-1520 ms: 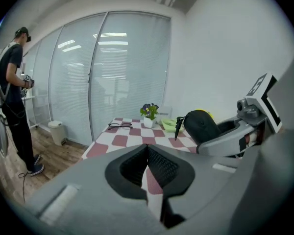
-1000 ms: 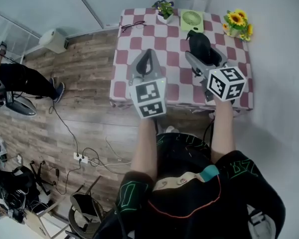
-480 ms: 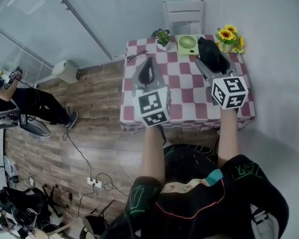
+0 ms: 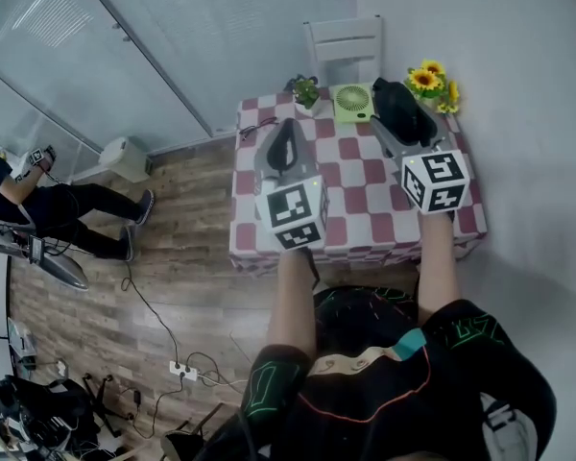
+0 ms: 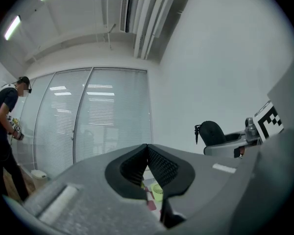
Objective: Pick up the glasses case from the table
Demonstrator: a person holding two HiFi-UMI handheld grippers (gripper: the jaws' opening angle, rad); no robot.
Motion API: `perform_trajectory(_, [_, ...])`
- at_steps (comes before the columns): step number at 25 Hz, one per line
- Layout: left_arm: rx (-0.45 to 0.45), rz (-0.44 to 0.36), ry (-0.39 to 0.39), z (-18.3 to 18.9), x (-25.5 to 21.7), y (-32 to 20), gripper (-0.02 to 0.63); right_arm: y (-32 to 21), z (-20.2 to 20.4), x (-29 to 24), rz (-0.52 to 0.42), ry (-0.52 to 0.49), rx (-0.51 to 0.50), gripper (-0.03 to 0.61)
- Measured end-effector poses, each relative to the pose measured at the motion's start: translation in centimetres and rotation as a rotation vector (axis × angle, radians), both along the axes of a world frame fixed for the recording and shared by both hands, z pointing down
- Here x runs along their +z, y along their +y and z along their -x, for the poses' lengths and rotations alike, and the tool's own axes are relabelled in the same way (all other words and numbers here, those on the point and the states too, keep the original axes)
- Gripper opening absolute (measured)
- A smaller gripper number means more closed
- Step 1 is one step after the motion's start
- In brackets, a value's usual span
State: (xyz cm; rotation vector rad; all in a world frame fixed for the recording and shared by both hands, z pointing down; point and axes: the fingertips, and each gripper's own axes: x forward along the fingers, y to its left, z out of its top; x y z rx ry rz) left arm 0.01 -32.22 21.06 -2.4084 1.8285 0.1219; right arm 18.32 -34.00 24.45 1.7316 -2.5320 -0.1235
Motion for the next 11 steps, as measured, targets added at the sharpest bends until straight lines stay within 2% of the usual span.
perform_trajectory(5, [-0.012,-0.010,-0.005,0.5,0.1,-0.5,0.009,-0.4,-0.3,-0.1,-0.013,0.006,0.019,0.344])
perform_trajectory(11, [-0.034,0.032,-0.074,1.0,3.0,-1.9,0.009,-1.1,-0.9,0.2,-0.026,0.044,0.059,0.344])
